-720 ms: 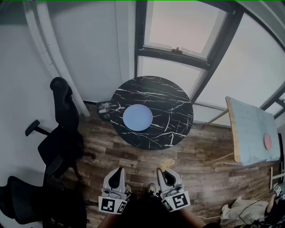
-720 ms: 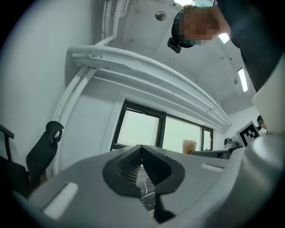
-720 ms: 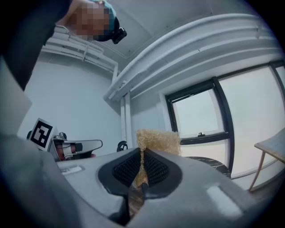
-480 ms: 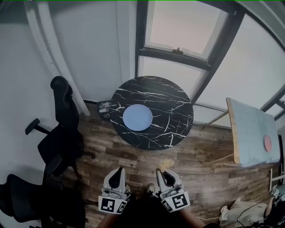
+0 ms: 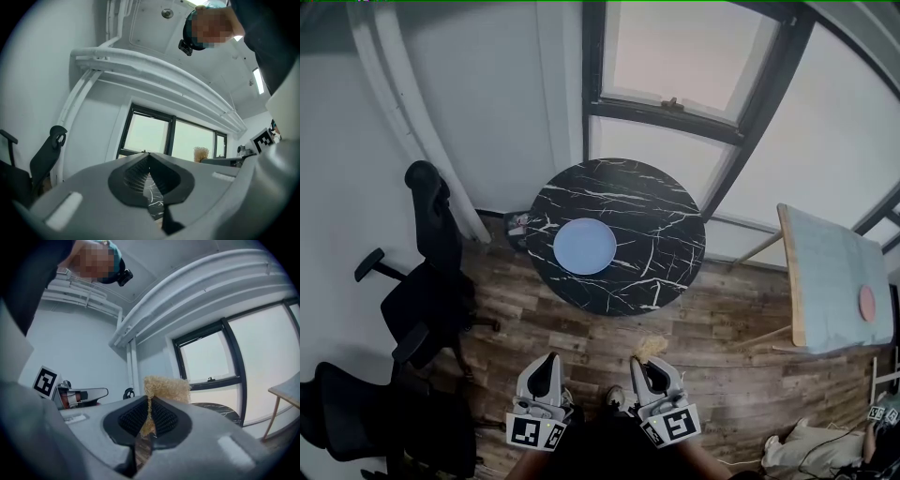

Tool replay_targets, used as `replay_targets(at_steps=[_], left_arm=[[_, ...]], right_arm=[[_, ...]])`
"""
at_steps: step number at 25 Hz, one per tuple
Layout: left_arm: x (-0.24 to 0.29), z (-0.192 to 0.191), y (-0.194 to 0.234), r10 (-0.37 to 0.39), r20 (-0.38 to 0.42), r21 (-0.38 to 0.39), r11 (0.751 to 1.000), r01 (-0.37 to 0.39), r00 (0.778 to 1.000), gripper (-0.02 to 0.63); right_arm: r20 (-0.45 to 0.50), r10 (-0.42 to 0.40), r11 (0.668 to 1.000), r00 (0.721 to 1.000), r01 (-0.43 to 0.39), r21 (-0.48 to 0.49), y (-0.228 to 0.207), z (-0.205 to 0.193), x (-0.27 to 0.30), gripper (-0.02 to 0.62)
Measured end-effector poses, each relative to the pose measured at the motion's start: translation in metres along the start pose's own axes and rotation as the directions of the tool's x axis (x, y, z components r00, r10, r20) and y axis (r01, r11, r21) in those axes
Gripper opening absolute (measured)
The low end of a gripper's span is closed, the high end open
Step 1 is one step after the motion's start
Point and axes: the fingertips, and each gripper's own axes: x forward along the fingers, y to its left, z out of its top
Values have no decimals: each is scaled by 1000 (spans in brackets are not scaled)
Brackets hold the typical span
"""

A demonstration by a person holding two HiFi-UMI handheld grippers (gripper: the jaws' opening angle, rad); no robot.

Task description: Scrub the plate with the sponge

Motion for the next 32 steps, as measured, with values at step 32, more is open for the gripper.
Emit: replay_targets(at_steps=[32], left_arm=[[134, -37, 87, 31, -89, -56, 998, -36, 996, -5]], right_arm=[[-88, 1, 1000, 996, -3, -26, -62, -29, 137, 23]])
